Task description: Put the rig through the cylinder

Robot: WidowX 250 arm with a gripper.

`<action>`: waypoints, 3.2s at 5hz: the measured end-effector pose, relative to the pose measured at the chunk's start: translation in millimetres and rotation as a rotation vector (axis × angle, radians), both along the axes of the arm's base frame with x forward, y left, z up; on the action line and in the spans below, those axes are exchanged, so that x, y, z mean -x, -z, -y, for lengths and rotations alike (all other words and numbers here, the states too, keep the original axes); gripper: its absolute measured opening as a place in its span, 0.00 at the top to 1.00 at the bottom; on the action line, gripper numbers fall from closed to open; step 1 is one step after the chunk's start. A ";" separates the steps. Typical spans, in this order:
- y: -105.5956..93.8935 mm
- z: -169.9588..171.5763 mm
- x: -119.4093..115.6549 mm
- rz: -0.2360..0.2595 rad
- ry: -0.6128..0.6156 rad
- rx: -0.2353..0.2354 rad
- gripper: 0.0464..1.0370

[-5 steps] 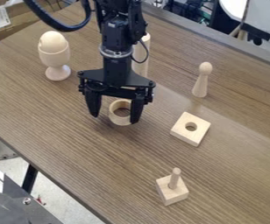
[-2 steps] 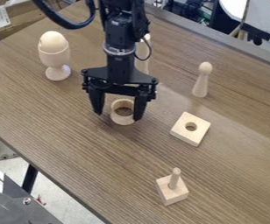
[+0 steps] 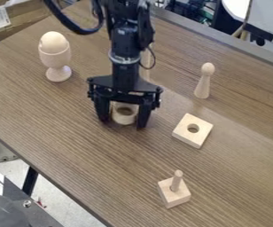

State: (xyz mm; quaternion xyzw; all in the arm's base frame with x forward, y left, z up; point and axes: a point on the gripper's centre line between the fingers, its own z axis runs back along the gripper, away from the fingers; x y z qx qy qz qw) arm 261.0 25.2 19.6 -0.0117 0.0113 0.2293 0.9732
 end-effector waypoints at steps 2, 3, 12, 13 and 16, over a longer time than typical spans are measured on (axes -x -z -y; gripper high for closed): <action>-3.1 -1.6 6.0 -0.007 -0.019 -0.001 0.26; -31.7 -2.2 7.4 0.051 -0.019 -0.013 0.26; -110.8 -30.9 -81.2 -0.030 0.073 -0.038 0.26; -104.1 -32.1 -77.0 -0.044 0.071 -0.031 0.26; -97.9 -31.2 -74.5 -0.050 0.063 -0.027 0.26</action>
